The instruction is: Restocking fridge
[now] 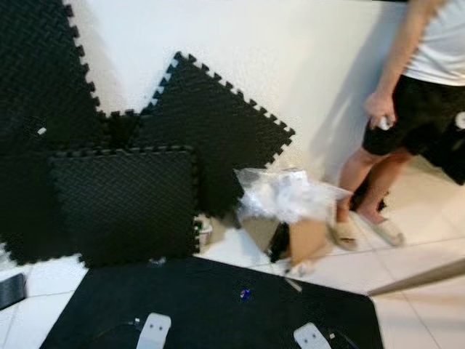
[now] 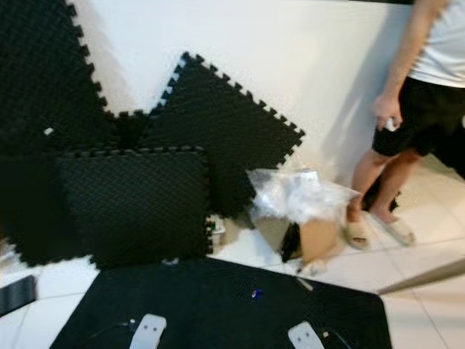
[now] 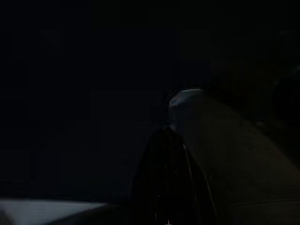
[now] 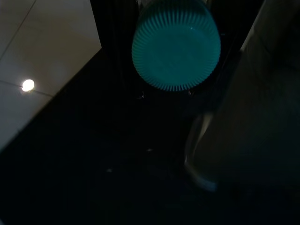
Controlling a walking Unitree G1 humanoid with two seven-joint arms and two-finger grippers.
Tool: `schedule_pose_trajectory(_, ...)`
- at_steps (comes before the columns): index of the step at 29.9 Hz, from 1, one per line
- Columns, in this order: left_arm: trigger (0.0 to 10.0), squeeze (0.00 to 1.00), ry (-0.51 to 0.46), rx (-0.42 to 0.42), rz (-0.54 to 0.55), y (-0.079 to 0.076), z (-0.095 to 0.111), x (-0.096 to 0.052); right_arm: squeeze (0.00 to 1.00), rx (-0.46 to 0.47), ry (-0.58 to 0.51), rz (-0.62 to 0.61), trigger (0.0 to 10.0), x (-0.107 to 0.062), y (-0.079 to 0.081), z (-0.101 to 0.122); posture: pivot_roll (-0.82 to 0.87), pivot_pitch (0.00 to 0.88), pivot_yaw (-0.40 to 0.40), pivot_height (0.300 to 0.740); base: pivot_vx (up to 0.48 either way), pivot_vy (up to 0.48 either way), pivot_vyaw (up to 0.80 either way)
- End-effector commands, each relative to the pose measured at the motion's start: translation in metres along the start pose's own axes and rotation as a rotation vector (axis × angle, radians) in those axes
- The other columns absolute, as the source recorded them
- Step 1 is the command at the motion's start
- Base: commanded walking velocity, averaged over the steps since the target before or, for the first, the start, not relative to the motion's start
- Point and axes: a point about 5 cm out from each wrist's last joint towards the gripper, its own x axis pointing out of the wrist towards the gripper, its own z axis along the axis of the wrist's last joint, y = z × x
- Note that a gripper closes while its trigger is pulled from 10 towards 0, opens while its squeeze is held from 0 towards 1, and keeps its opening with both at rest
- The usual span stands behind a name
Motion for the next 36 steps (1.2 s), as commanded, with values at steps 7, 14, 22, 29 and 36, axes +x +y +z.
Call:
schedule_pose_trajectory(7,10.0,0.00,0.049,-0.002,-0.013,-0.004,-0.013,-0.001,0.00,0.009,0.015,0.008,10.0,-0.001,0.000,-0.005,-0.04,0.000,-0.003,0.740,0.000,0.000,0.77)
schedule_pose_trajectory(14,10.0,0.00,0.048,-0.006,-0.016,-0.004,-0.013,-0.001,0.00,0.014,0.024,0.008,10.0,-0.001,0.000,-0.009,-0.04,0.000,-0.003,0.740,0.000,0.000,0.77)
schedule_pose_trajectory(22,10.0,0.00,0.051,0.003,-0.039,-0.006,-0.012,-0.001,0.00,0.014,0.030,-0.009,10.0,-0.001,0.000,-0.012,-0.04,0.000,-0.002,0.740,0.000,-0.044,0.68)
schedule_pose_trajectory(29,10.0,0.00,0.057,0.004,-0.047,-0.007,-0.014,-0.001,0.00,0.028,0.035,-0.021,10.0,-0.001,0.000,-0.013,-0.04,0.000,0.000,0.740,0.000,-0.480,0.00)
schedule_pose_trajectory(36,10.0,0.00,0.056,0.000,-0.043,-0.006,-0.013,-0.001,0.00,0.028,0.033,-0.020,10.0,-0.001,0.000,-0.012,-0.04,0.000,0.000,0.740,0.000,-0.470,0.00)
